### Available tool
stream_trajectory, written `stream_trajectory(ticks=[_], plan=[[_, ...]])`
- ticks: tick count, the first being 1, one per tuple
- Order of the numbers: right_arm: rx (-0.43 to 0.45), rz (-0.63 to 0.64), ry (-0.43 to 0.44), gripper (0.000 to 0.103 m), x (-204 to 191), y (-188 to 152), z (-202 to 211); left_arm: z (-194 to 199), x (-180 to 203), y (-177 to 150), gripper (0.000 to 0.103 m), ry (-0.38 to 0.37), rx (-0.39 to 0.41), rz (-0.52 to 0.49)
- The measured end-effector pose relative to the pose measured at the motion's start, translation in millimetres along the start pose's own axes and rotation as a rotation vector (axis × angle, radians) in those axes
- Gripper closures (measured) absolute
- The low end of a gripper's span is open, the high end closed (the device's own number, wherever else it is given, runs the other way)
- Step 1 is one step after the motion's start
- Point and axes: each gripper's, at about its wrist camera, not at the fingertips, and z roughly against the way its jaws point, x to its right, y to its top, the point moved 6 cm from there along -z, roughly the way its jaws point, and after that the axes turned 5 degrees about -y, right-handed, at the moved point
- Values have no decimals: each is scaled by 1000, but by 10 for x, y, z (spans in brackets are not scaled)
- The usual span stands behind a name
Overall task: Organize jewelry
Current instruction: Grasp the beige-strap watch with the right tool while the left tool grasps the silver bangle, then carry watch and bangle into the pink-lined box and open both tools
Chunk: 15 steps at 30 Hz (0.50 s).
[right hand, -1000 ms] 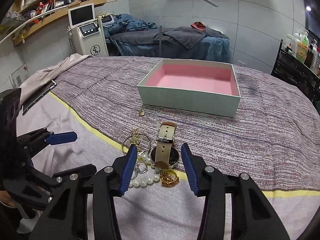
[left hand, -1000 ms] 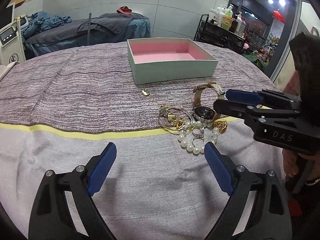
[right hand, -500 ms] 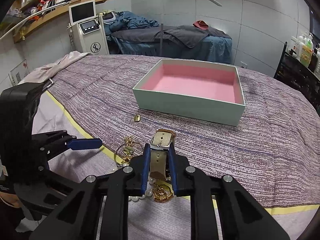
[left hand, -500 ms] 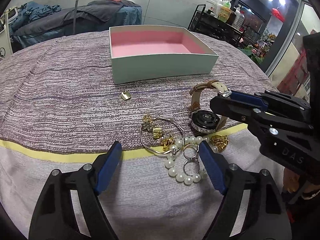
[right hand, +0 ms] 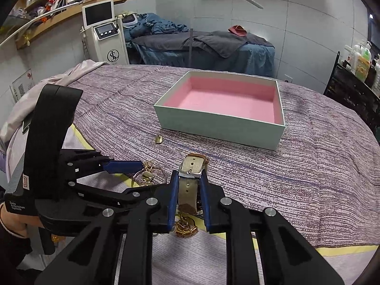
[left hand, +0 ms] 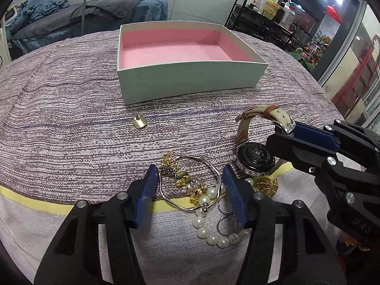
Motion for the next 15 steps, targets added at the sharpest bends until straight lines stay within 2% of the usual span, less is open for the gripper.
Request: stream_trajectory(ticks=[2, 6, 15], plan=[[3, -2, -3, 86, 2, 4, 7, -30, -7, 35, 50, 10, -4, -5], [6, -8, -8, 86, 28, -2, 30, -42, 2, 51, 50, 10, -6, -14], [22, -12, 3, 86, 43, 16, 100, 145, 1, -1, 50, -26, 50, 16]])
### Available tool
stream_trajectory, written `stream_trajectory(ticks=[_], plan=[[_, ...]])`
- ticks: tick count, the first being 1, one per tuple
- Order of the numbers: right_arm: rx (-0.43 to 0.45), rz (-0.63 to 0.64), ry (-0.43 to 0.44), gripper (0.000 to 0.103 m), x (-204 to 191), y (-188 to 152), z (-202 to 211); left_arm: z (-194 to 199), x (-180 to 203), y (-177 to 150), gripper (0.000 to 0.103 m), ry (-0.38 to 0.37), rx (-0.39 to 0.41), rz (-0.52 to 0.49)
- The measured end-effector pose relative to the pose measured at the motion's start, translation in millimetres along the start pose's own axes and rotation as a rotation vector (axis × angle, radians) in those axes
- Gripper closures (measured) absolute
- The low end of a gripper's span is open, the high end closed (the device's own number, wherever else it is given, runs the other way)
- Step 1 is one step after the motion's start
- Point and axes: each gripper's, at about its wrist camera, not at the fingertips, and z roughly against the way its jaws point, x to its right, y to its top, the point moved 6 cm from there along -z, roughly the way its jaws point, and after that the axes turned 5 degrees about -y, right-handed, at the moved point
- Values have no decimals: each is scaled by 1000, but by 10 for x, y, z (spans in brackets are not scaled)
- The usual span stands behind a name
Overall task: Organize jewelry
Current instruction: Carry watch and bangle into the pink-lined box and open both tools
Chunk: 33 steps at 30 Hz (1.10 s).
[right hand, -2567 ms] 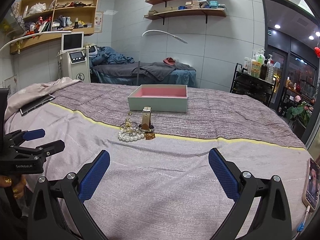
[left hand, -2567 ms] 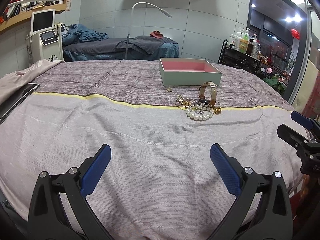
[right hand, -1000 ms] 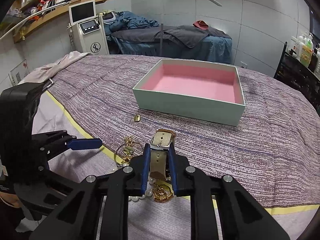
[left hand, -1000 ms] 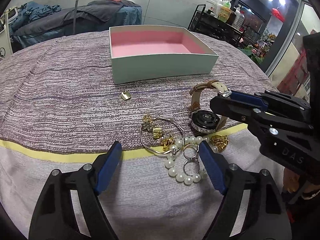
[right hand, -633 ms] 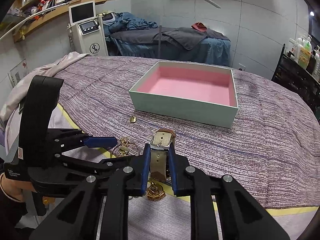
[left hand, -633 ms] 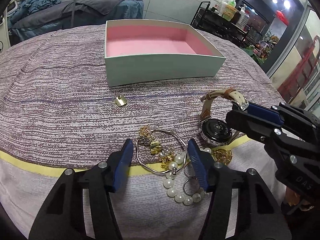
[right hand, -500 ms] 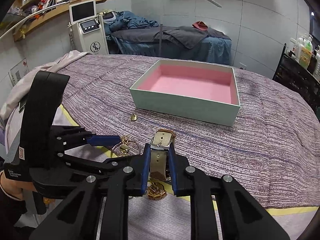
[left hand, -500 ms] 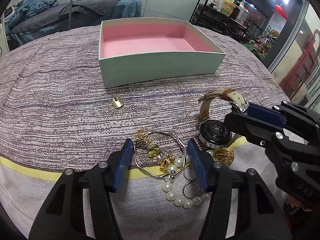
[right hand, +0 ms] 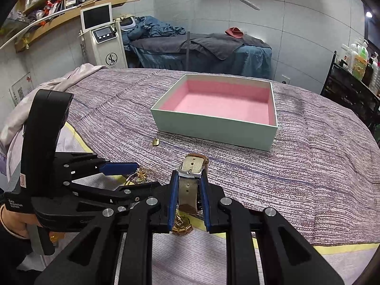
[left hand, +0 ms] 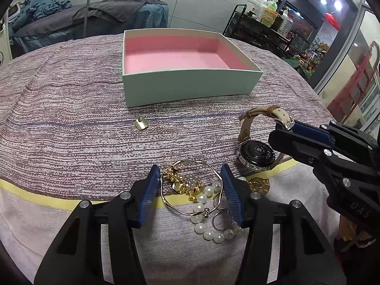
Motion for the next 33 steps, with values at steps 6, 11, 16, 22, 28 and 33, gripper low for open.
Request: stream_trajectory(ticks=[6, 11, 16, 22, 28, 33], plan=[[25, -19, 69, 86, 16, 75, 81, 177, 80, 50, 50, 7, 33, -54], [22, -65, 135, 86, 69, 144, 91, 246, 40, 164, 50, 12, 41, -70], [65, -65, 145, 87, 158, 357, 153, 363, 12, 455, 50, 21, 79, -98], [109, -47, 120, 88, 280, 719, 96, 278, -52, 941, 50, 70, 102, -150], [122, -50, 63, 88, 485, 1144, -205, -86, -130, 1382, 50, 122, 57, -202], [70, -108, 29, 88, 706, 1311, -684, -529, -180, 1560, 50, 131, -12, -206]])
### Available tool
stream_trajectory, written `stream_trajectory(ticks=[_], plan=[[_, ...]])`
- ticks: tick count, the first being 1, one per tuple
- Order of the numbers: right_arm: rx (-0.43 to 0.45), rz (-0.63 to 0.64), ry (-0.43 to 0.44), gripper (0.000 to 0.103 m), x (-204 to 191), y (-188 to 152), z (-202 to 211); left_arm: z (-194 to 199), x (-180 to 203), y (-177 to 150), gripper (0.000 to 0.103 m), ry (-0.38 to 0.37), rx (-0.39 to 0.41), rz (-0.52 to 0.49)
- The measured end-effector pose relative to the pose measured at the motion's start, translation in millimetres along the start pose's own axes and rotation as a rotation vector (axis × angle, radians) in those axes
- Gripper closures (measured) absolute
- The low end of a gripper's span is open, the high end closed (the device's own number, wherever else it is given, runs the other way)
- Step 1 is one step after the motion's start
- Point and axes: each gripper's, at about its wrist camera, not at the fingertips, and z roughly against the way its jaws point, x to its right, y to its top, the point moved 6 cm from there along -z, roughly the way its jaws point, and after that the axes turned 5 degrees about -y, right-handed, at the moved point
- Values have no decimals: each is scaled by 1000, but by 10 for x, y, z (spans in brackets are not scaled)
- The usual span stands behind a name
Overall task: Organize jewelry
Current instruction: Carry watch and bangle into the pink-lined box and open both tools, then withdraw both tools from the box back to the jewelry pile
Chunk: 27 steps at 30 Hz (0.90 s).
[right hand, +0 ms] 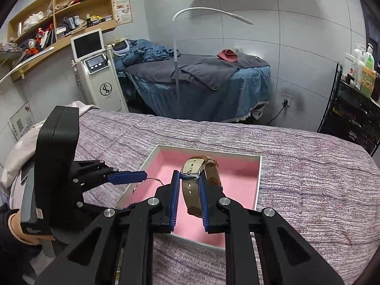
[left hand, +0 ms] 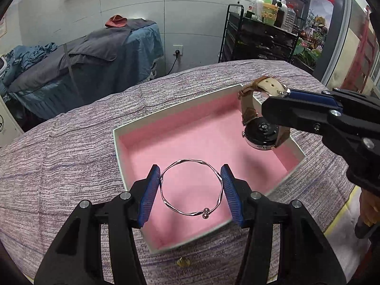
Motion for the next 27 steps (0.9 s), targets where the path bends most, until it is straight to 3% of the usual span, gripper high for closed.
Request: stream_trajectory(ticks=[8, 18, 20, 21, 22, 23, 25, 27], plan=[[-91, -69, -24, 88, 192, -105, -510, -411, -36, 8, 50, 1, -72, 2], [-112, -57, -27, 88, 172, -172, -542, -489, -41, -13, 49, -5, -81, 9], [-113, -56, -28, 87, 176, -189, -539, -472, -58, -14, 41, 2, -80, 14], [-114, -55, -31, 86, 180, -197, -533, -456, -63, -13, 30, 7, -76, 14], [-115, -54, -34, 83, 183, -207, -525, -436, -53, -18, 25, 11, -72, 10], [-114, -54, -32, 80, 187, -210, -516, -415, -44, -16, 25, 16, -69, -1], [-100, -62, -22, 61, 192, -194, -465, -378, -17, -15, 23, 28, -72, -25], [-89, -70, -17, 54, 196, -159, -404, -327, 4, -3, 19, 51, -69, -46]])
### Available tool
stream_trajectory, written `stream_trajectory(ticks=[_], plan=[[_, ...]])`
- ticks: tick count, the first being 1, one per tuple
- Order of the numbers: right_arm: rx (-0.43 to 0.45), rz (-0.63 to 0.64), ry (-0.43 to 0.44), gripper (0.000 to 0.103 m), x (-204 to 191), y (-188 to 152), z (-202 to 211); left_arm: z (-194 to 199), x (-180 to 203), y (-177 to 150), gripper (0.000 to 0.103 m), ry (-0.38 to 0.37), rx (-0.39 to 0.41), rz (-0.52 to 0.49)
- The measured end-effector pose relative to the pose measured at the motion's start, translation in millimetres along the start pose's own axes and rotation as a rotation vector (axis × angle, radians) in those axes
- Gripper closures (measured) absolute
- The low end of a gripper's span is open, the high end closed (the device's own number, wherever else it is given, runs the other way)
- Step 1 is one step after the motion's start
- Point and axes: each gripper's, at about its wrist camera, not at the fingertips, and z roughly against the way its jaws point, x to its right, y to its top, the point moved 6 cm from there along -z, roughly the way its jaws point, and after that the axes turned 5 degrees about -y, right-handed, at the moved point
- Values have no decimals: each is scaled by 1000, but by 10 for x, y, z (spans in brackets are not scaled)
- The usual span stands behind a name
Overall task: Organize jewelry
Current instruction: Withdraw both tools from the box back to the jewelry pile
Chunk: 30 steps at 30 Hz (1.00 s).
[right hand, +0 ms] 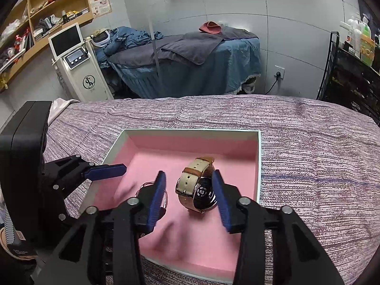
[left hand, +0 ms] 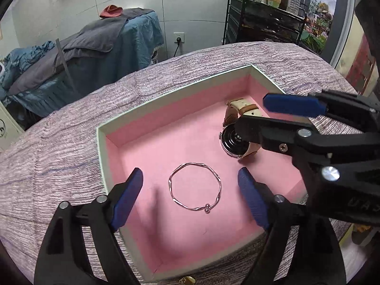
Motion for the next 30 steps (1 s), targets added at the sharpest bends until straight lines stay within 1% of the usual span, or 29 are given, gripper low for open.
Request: stream_trajectory(ticks=[3, 5, 7, 10, 13, 16, 20, 21, 23, 26, 30], plan=[[-15, 0, -3, 51, 7, 15, 73, 128, 19, 19, 17, 23, 11, -19], [-5, -14, -8, 46, 38, 19, 154, 233, 29, 17, 13, 29, 23, -24], [8, -32, 1, 37, 61, 8, 245, 352, 30, -14, 9, 41, 43, -27], [12, -53, -8, 32, 101, -53, 361, 524, 2, -149, 7, 52, 67, -2], [19, -43, -28, 27, 91, -171, 474, 710, -1, -334, 7, 32, 107, 32], [32, -24, -31, 23, 31, -286, 586, 939, 10, -528, 6, 34, 177, 61], [41, 18, -41, 20, -93, -454, 723, 1102, 67, -775, 6, 4, 203, 98], [45, 28, -42, 19, -125, -487, 756, 1130, 81, -826, 6, 8, 209, 98], [60, 48, -51, 15, -193, -586, 840, 1191, 112, -955, 6, 43, 220, 87], [68, 66, -65, 14, -226, -719, 926, 1274, 138, -1141, 6, 95, 240, 73], [55, 47, -74, 14, -179, -904, 981, 1324, 123, -1381, 6, 101, 233, 92]])
